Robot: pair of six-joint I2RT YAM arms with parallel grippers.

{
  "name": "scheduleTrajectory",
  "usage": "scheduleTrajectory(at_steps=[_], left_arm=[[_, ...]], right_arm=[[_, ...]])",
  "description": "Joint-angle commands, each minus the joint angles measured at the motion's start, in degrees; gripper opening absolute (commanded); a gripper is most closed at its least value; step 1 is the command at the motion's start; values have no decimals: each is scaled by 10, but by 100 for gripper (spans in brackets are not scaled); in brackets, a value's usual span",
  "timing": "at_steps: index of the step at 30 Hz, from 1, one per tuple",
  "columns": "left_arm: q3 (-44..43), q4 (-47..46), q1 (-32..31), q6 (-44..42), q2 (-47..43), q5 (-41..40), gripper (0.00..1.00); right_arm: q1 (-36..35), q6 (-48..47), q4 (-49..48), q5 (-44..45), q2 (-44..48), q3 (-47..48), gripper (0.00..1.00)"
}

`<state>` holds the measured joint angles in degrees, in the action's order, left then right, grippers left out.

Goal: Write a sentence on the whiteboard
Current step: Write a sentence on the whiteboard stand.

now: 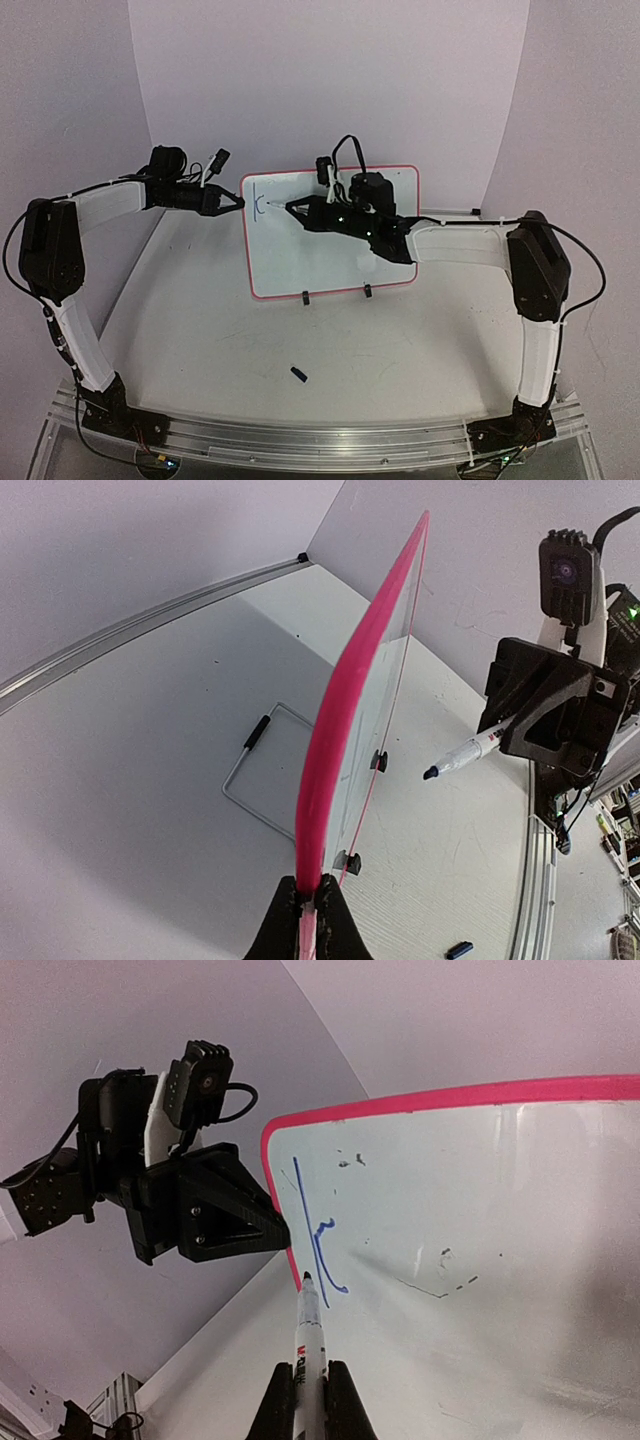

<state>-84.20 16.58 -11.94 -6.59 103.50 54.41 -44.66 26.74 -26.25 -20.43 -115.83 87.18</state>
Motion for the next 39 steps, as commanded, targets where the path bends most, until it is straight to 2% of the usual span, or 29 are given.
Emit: scheduleTrajectory(at_steps=[1, 19, 39], left_arm=[[5, 29, -9, -9, -19, 9, 0], [4, 31, -10, -10, -19, 9, 0], [4, 33, -10, -12, -22, 9, 0]], right_arm=[[1, -8, 6, 26, 1, 23, 0], [2, -8, 40, 51, -40, 68, 0], [3, -10, 8, 114, 23, -9, 0]])
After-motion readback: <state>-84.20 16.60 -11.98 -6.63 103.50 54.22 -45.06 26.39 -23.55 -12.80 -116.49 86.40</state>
